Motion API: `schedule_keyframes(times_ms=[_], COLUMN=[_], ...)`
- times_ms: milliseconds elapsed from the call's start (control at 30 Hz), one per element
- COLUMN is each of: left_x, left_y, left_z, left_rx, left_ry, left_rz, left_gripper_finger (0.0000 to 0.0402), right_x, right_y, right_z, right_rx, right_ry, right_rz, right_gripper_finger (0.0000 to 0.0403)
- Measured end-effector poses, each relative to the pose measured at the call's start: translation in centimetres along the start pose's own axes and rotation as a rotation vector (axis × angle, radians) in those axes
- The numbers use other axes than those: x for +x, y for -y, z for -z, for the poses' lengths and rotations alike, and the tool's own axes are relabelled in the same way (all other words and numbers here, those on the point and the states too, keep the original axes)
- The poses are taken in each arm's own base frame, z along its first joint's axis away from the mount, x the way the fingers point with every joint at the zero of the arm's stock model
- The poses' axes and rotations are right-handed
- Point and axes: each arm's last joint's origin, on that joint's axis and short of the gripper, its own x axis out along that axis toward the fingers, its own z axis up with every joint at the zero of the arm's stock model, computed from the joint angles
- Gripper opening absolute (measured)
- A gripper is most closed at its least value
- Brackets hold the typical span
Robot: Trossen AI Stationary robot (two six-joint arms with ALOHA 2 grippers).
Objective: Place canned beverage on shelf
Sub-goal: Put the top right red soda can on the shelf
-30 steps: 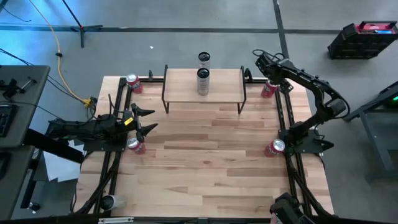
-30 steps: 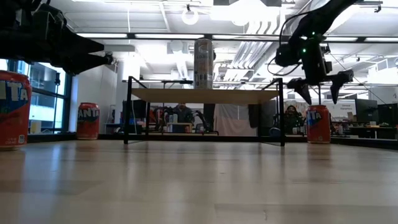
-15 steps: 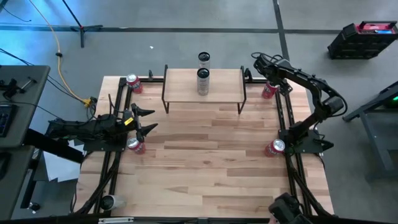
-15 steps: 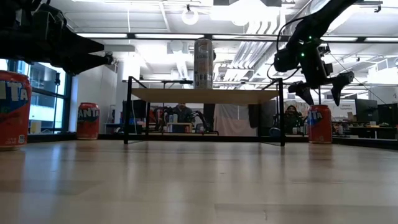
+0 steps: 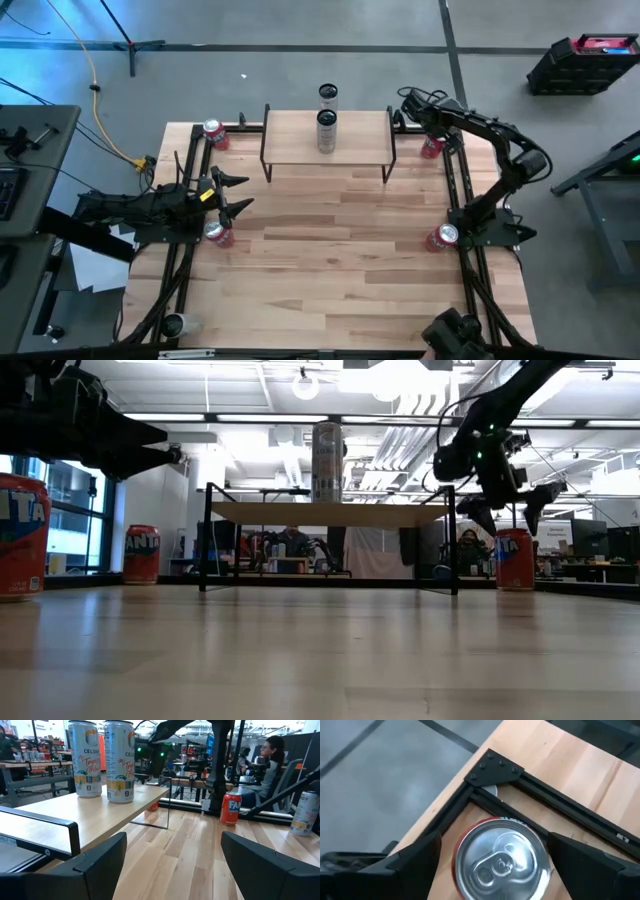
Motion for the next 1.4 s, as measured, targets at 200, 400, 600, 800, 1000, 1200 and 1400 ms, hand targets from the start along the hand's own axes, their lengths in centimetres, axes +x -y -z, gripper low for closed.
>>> schedule_keyframes(times_ms=[200, 400, 600, 800, 1000, 1200, 1400], left_x=[0.0, 0.0, 0.0, 0.0, 0.0, 0.0, 0.0], left_y=[0.0, 0.0, 0.0, 0.0, 0.0, 0.0, 0.0], left_z=[0.0, 0.0, 0.0, 0.0, 0.0, 0.0, 0.0], left_rx=[0.0, 0.0, 0.0, 0.0, 0.0, 0.0, 0.0], left_ry=[0.0, 0.0, 0.0, 0.0, 0.0, 0.0, 0.0], left_rz=[0.0, 0.0, 0.0, 0.0, 0.0, 0.0, 0.0], left_gripper_finger=[0.0314, 0.0314, 0.0314, 0.0314, 0.0314, 0.0314, 0.0314], right_x=[0.8, 0.4, 0.1, 0.4, 0.9, 0.5, -0.8], right_y=[-0.8, -0.7, -0.5, -0.6, -0.8, -0.8, 0.2], right_z=[1.3, 1.9, 2.4, 2.9, 3.3, 3.5, 4.0], right_rx=[0.039, 0.09, 0.115, 0.103, 0.076, -0.034, -0.193], right_ry=[0.003, 0.012, 0.001, 0.018, 0.04, 0.03, -0.002], right_rz=[0.004, -0.004, 0.009, 0.027, 0.047, 0.03, 0.047], right_gripper_finger=[0.0348, 0.0348, 0.0348, 0.0338, 0.029, 0.0284, 0.0284])
